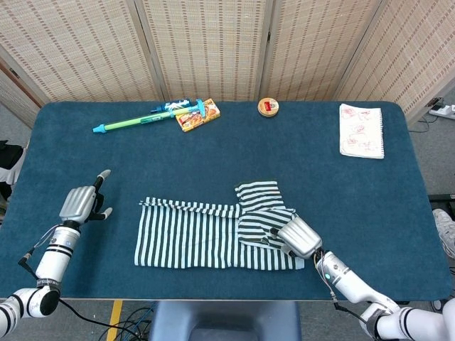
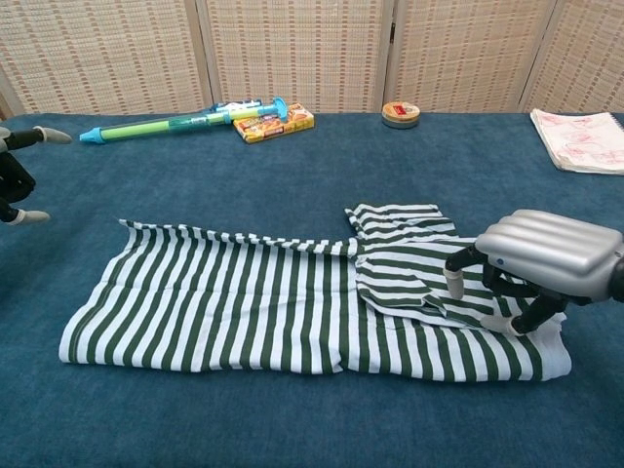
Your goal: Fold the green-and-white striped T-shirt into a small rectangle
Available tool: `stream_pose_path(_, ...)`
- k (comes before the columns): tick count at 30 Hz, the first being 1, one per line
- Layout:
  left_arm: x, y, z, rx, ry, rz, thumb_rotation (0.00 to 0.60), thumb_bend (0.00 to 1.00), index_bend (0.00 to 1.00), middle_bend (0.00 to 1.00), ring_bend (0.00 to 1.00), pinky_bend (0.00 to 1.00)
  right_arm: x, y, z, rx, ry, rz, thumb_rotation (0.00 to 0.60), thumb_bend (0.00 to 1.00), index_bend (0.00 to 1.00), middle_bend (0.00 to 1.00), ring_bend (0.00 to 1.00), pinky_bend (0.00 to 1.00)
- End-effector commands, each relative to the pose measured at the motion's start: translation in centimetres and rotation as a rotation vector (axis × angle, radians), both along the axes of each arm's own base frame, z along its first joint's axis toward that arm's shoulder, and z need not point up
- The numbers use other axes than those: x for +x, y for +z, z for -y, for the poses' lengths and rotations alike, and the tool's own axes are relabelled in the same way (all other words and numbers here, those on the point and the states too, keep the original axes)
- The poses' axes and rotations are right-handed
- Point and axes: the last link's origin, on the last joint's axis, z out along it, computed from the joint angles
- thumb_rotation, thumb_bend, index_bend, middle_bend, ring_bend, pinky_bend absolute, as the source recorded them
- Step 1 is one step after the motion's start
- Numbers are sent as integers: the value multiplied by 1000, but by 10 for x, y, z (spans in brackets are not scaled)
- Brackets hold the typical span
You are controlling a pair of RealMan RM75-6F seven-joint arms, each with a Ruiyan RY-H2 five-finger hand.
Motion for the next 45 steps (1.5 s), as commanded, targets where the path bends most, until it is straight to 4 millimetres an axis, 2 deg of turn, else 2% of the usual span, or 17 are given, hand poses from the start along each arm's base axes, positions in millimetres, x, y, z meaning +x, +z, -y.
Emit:
stream_pose_path(1, -1, 0, 0, 0, 2, 1, 600, 320, 14, 859, 810, 889, -1, -2, 1, 3, 1, -14, 600, 314, 434, 944, 987, 1000)
stream_pose_path(9, -3, -1, 1, -5, 7, 3, 600, 320, 14, 859, 810, 889, -2, -4, 0, 1, -5, -14, 600, 325, 452, 945, 987, 1000)
stream_pose_path(17, -2, -2, 0, -6, 2, 1, 600, 320, 14, 859, 810, 889, -1, -9, 5, -12, -3, 0, 600, 460, 516, 954, 987, 1000)
stream_pose_path(22, -3, -2, 1, -9, 6, 0, 600, 320, 14, 859, 810, 889, -2, -10, 5, -14, -7, -1, 600, 481, 528, 955, 987, 1000)
stream_pose_path(24, -3, -2, 1, -9, 8, 0, 600, 320, 14, 859, 810, 889, -1, -6, 4, -20, -6, 12, 600, 446, 528, 954, 987, 1000)
stream_pose_path(27, -5, -3, 1, -14, 11, -5, 600, 320, 14, 859, 810, 889, -3, 2, 0, -27, -2, 18, 600, 269, 528, 955, 987, 1000)
stream_pose_path(31, -5, -5, 1, -17, 13, -2, 600, 320, 14, 859, 809, 889, -8, 3, -5, -15, -2, -5, 600, 158, 527, 955, 987, 1000)
stream_pose_path(45, -3, -7, 1, -25, 10, -6, 600, 320, 14, 859, 810, 889, -7, -6, -5, -24, -1, -9, 600, 136, 528, 955, 987, 1000)
